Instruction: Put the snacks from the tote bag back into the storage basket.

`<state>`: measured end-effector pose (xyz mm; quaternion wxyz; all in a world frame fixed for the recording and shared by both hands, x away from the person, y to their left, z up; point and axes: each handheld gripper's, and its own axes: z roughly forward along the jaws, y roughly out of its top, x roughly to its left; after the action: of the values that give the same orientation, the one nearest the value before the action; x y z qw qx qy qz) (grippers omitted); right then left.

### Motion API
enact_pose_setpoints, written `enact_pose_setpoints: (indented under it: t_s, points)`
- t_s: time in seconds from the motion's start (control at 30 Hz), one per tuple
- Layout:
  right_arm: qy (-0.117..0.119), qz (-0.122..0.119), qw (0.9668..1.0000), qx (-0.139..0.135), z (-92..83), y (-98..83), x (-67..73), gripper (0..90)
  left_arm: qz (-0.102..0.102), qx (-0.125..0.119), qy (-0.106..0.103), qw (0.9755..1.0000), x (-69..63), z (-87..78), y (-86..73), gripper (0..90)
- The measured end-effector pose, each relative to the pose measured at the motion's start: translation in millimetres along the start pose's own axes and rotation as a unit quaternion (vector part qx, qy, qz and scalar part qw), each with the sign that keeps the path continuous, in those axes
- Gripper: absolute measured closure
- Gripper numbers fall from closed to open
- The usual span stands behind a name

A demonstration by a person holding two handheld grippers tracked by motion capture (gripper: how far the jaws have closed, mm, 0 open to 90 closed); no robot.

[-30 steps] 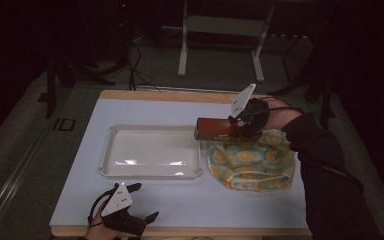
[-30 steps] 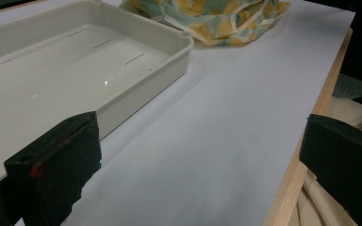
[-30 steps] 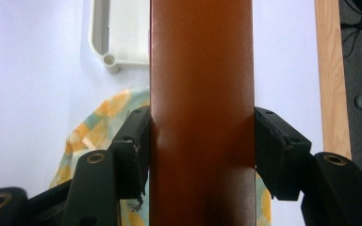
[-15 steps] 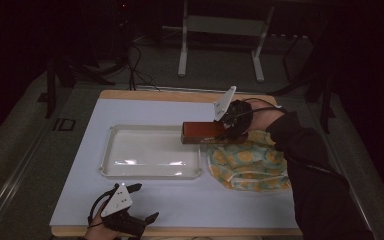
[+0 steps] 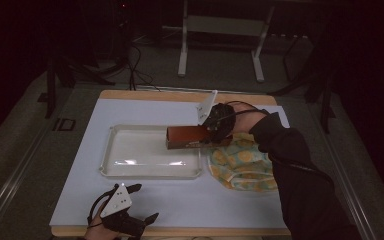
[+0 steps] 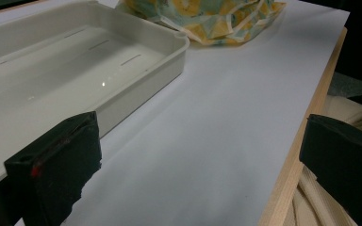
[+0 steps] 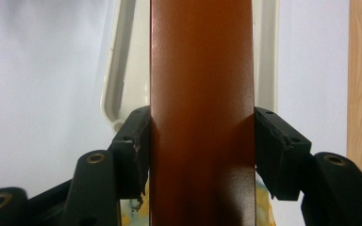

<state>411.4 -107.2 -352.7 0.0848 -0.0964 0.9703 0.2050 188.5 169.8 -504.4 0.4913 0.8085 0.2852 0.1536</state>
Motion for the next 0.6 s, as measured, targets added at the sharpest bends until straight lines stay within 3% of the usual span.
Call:
enact_pose_setpoints:
  t_s: [0.37,0.6]
  points:
    - [0.018,-0.019,0.9993,-0.027,20.1,26.4,3.4,43.1,0.002,0.000,-0.001,1.0000,-0.4,-0.5,-0.1,0.0]
    - [0.018,-0.030,0.9984,-0.045,27.4,36.3,4.8,43.0,0.002,0.000,-0.002,1.0000,-0.8,-1.1,-0.2,0.0]
